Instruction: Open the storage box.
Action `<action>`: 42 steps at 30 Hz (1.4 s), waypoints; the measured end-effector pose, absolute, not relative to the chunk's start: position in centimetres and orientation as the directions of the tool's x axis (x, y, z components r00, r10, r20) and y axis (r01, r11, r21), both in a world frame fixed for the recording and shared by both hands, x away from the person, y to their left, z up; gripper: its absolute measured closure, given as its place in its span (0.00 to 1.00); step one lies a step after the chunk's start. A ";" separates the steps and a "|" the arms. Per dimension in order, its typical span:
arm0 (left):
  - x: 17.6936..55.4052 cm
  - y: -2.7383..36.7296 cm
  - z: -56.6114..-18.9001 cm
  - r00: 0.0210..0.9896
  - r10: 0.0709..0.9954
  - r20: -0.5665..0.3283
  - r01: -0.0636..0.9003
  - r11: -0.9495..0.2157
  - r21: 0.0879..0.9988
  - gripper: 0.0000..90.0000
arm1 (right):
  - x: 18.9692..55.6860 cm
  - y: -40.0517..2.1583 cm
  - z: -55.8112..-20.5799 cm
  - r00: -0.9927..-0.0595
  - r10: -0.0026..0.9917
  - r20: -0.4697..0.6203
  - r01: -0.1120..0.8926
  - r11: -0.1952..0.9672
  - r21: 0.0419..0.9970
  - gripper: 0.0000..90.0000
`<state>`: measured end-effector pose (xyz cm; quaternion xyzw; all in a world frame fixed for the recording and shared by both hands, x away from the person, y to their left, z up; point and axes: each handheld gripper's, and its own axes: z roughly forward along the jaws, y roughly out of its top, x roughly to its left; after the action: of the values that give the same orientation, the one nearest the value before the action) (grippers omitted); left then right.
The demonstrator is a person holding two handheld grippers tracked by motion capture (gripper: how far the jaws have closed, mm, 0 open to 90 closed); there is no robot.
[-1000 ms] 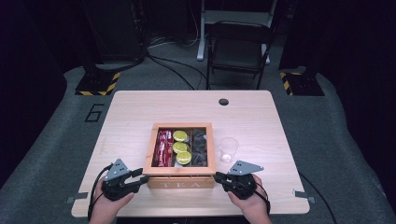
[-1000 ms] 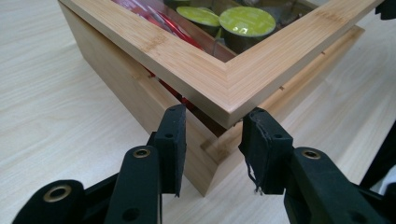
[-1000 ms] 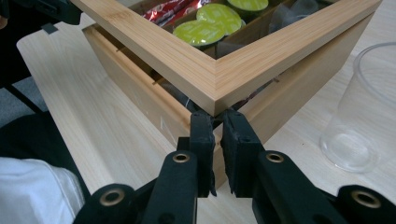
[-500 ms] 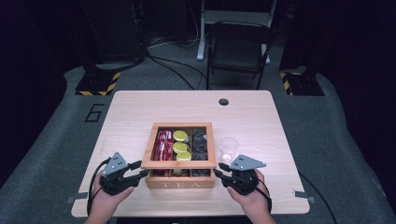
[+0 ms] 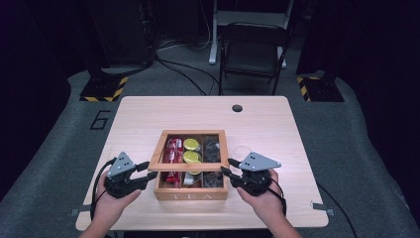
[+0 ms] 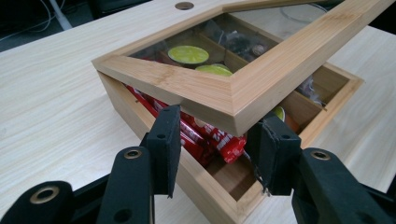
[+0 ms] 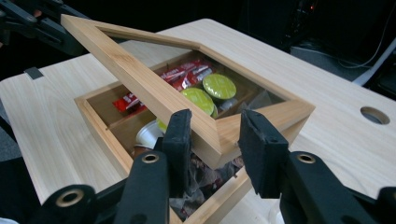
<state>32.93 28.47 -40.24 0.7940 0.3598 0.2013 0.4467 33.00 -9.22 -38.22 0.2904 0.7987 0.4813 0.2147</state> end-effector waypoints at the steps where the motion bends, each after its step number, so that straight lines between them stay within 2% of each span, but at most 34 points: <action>1: 33.0 28.5 -40.1 0.658 0.753 -0.003 0.388 -0.335 0.859 0.61 | 33.0 -9.2 -38.0 -0.742 0.668 -0.053 0.267 0.368 0.891 0.68; 5: 33.6 28.7 -39.3 0.653 0.757 -0.025 0.381 -0.300 0.875 0.61 | 33.4 -9.3 -37.6 -0.748 0.660 -0.069 0.261 0.388 0.884 0.59; 9: 34.1 28.7 -38.4 0.656 0.755 -0.009 0.364 -0.306 0.879 0.61 | 34.2 -9.2 -37.2 -0.742 0.663 -0.100 0.253 0.414 0.874 0.56; 17: 35.7 28.4 -36.6 0.654 0.756 0.031 0.342 -0.332 0.879 0.61 | 35.8 -9.0 -36.2 -0.739 0.663 -0.120 0.240 0.425 0.873 0.58; 20: 36.2 28.3 -36.3 0.651 0.759 0.029 0.337 -0.323 0.884 0.60 | 36.4 -8.9 -35.5 -0.731 0.669 -0.135 0.228 0.425 0.876 0.62; 26: 37.5 28.1 -36.0 0.648 0.761 0.022 0.341 -0.315 0.886 0.56 | 37.4 -8.8 -34.5 -0.741 0.657 -0.137 0.225 0.436 0.871 0.62; 35: 38.8 27.6 -36.8 0.600 0.799 0.032 0.332 -0.285 0.899 0.58 | 38.1 -8.7 -33.8 -0.734 0.667 -0.128 0.233 0.424 0.875 0.62; 42: 39.7 27.8 -36.5 0.605 0.796 0.016 0.331 -0.270 0.904 0.60 | 38.6 -8.7 -33.5 -0.717 0.690 -0.097 0.251 0.385 0.888 0.62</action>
<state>39.70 27.83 -36.47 0.7584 0.3716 0.2442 0.4765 38.57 -8.72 -33.45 0.2947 0.7988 0.4696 0.2337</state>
